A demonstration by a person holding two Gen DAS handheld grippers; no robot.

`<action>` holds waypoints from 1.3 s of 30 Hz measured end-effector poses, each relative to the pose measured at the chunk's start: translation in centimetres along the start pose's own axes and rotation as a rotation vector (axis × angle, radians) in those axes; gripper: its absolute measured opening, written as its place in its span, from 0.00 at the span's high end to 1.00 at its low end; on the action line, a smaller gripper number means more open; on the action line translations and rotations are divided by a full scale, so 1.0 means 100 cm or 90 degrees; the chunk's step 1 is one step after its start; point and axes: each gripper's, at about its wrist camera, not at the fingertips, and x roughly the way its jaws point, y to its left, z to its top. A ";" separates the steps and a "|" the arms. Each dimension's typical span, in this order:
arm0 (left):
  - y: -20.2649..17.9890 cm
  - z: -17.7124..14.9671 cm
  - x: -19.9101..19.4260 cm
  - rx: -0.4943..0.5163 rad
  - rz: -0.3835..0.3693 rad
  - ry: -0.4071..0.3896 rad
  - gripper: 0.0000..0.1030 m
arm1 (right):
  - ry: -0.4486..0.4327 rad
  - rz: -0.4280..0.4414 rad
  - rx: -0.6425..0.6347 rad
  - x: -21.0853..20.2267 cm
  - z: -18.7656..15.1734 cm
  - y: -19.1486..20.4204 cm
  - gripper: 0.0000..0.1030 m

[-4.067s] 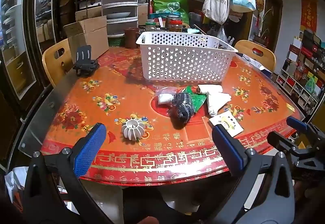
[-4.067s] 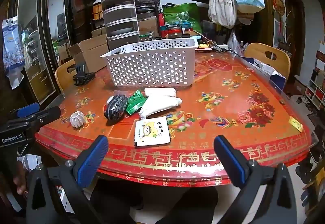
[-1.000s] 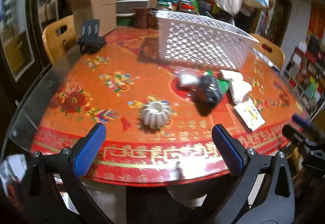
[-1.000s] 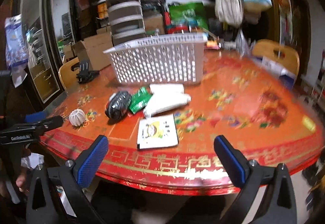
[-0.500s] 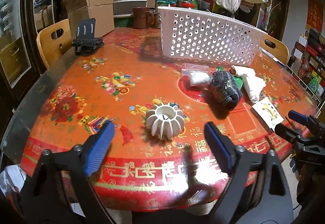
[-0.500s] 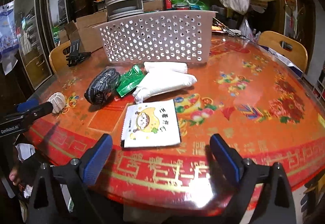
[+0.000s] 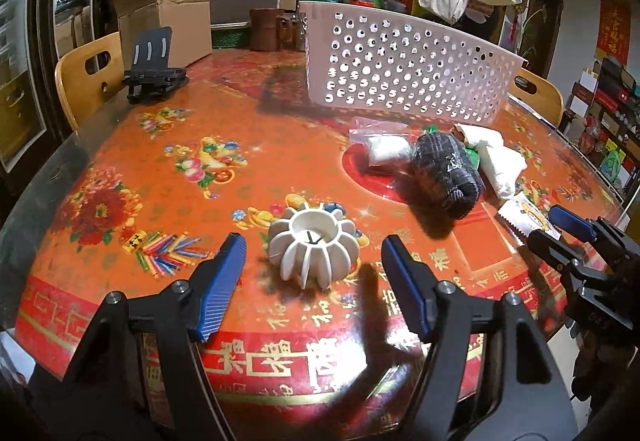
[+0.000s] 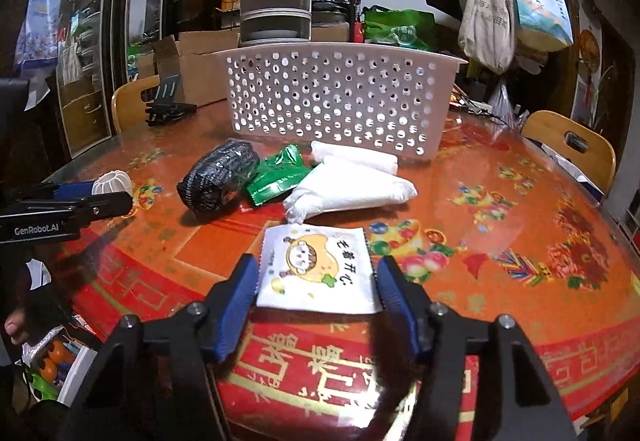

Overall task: Organize soft objects
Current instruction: 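Grasp the white ribbed cup with the left tool while the right tool grasps the cartoon card, then carry the cup with the left tool into the basket while the right tool drops the card in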

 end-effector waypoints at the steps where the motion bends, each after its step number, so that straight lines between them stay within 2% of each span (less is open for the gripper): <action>1: 0.001 0.000 0.001 0.000 -0.003 -0.001 0.34 | -0.001 0.001 0.000 0.000 0.000 0.000 0.49; 6: 0.000 0.000 0.004 0.004 -0.007 -0.010 0.34 | -0.004 0.006 -0.001 0.000 0.001 -0.002 0.55; 9: 0.000 0.000 0.005 0.004 -0.014 -0.012 0.43 | -0.004 0.005 -0.002 -0.001 0.001 -0.003 0.58; 12: -0.003 0.001 0.004 0.010 -0.013 -0.015 0.45 | -0.011 0.004 -0.006 -0.003 0.002 -0.002 0.63; 14: -0.006 0.001 0.005 0.016 -0.012 -0.017 0.45 | -0.015 0.015 -0.008 -0.005 0.003 -0.002 0.82; 18: -0.009 0.001 0.004 0.019 -0.011 -0.021 0.45 | -0.015 0.020 -0.011 -0.004 0.001 -0.002 0.84; 20: -0.010 0.001 0.002 0.019 -0.012 -0.028 0.49 | -0.018 0.025 -0.008 -0.006 0.002 -0.003 0.90; 22: -0.010 0.002 0.000 0.018 -0.013 -0.033 0.60 | -0.023 0.030 -0.003 -0.009 0.003 -0.004 0.91; 30: -0.017 0.000 -0.013 0.033 -0.003 -0.059 0.60 | -0.035 0.039 0.013 -0.018 0.006 -0.008 0.92; 39: -0.020 0.006 -0.028 0.029 -0.024 -0.071 0.60 | -0.064 0.047 0.034 -0.036 0.015 -0.016 0.92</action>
